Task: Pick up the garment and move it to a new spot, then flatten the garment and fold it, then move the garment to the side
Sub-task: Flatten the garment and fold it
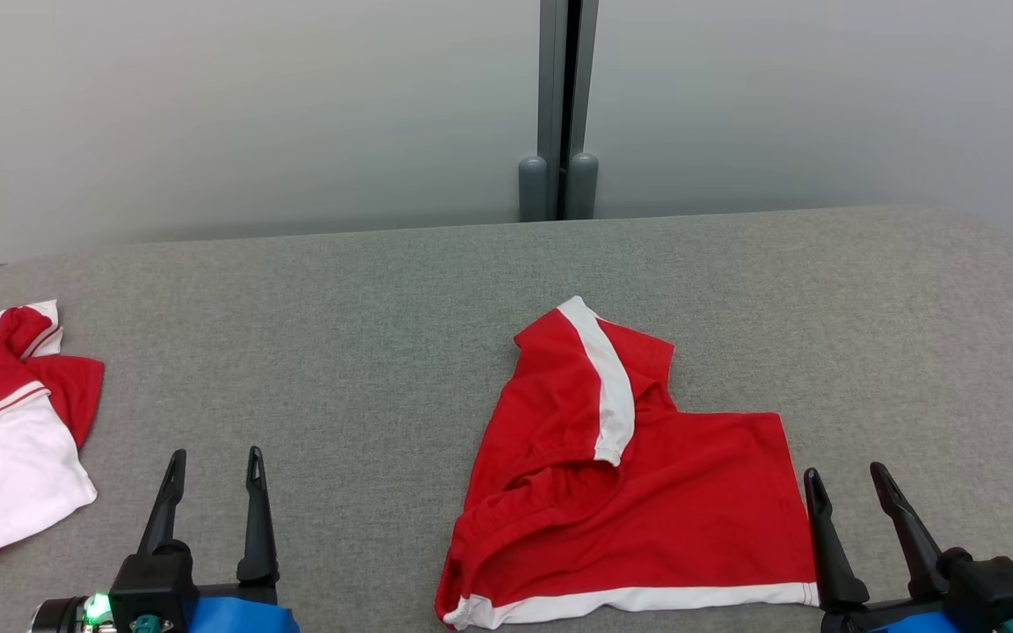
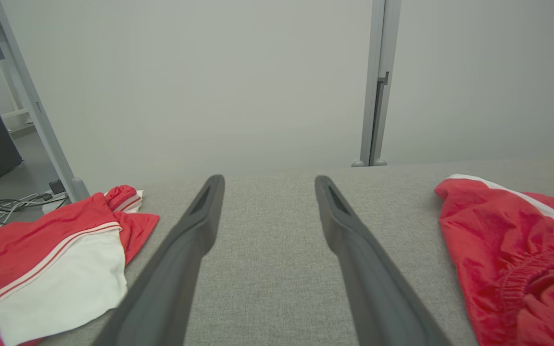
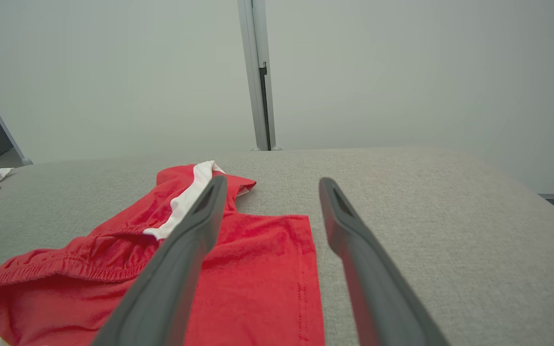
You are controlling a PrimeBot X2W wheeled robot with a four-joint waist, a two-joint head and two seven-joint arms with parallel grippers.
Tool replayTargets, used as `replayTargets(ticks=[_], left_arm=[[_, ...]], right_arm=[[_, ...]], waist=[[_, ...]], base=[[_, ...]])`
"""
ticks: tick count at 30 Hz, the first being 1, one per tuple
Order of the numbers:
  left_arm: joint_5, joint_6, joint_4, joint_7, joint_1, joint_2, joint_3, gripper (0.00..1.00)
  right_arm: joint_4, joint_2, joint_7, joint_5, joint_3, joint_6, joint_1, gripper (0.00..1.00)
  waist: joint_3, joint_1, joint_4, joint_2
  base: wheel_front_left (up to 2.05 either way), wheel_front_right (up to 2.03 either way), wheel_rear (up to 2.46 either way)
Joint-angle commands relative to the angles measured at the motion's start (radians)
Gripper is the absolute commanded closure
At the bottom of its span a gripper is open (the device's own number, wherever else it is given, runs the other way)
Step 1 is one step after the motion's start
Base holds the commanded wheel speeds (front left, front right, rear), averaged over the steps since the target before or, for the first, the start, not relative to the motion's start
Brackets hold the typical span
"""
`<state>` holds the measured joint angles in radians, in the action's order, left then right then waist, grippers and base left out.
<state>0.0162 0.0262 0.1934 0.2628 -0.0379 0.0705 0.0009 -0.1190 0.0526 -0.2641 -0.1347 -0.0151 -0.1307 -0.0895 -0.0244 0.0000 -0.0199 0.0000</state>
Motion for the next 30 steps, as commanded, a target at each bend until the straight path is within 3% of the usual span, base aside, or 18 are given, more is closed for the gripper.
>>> replayTargets(ticks=[1,18,30], left_arm=[[-0.001,-0.005,0.002,0.003,0.0,0.005,0.001,0.0],[0.002,-0.003,0.007,0.003,0.001,0.009,-0.001,0.0],[-0.031,0.072,0.025,0.003,0.011,0.005,-0.167,0.0]], right_arm=[[-0.004,-0.002,0.0,-0.001,-0.002,0.0,-0.003,0.0],[-0.023,-0.002,0.0,-0.015,0.009,0.0,0.002,0.0],[-0.12,-0.002,-0.001,0.005,-0.017,0.0,0.022,0.0]], waist=[[-0.001,0.0,0.003,0.0],[-0.002,0.0,0.008,0.0],[-0.011,0.0,0.011,0.0]], base=[[0.0,0.0,0.0],[0.0,0.0,0.0],[0.0,0.0,0.0]])
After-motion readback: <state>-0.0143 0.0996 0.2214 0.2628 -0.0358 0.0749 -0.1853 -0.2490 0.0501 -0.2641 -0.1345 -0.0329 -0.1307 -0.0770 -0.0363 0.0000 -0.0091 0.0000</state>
